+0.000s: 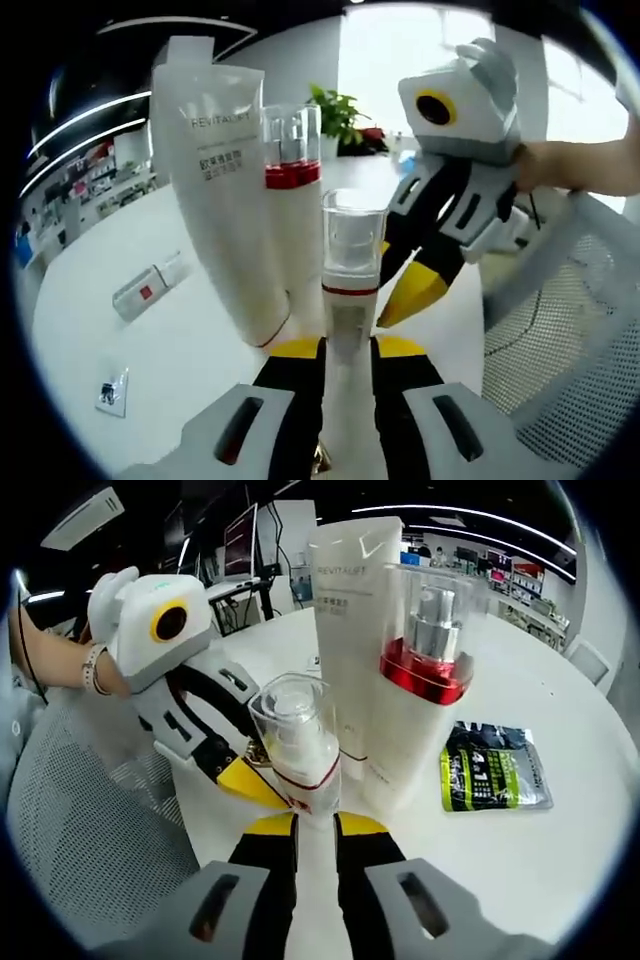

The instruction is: Arrange the skincare products in the storage area until every visible bottle or jar stands upright without overlapping.

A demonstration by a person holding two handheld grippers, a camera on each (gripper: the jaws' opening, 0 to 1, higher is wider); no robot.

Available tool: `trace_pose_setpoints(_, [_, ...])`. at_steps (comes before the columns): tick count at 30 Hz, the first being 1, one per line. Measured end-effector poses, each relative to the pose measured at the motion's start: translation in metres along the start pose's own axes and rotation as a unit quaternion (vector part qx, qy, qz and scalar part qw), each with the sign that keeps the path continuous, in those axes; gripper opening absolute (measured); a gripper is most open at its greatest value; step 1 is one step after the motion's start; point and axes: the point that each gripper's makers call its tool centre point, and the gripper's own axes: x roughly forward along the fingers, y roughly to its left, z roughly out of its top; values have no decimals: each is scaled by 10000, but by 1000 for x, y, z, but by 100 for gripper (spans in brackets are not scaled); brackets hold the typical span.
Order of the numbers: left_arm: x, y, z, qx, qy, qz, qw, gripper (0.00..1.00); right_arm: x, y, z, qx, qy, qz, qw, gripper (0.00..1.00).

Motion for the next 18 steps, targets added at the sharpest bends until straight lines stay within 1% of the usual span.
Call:
trace_pose_setpoints(3, [-2,2,-1,-43,9,64,10000,14,0,-2,-1,-26,38,-28,10000,13])
trace_pose_setpoints(7, [-3,1,-2,-67,55,48,10000,13,1,-2,-2,24,15,-18,10000,12])
trace_pose_setpoints(8, [-4,2,-3,-80,66,72,9999,11,1,-1,-2,24,9,-16,10000,13])
trace_pose_setpoints(10, [-5,5,-4,-33,95,161,9998,1,2,0,-2,27,10,13,10000,13])
trace_pose_setpoints(11, [-5,5,-5,-29,103,163,9998,0,2,0,-1,17,12,16,10000,13])
trace_pose_setpoints(13, [-6,3,-5,-59,123,102,9999,3,3,1,-1,-8,22,17,10000,13])
trace_pose_setpoints(18, [-7,-3,-5,-66,157,11,9999,0,5,-2,-1,-159,66,-21,9998,15])
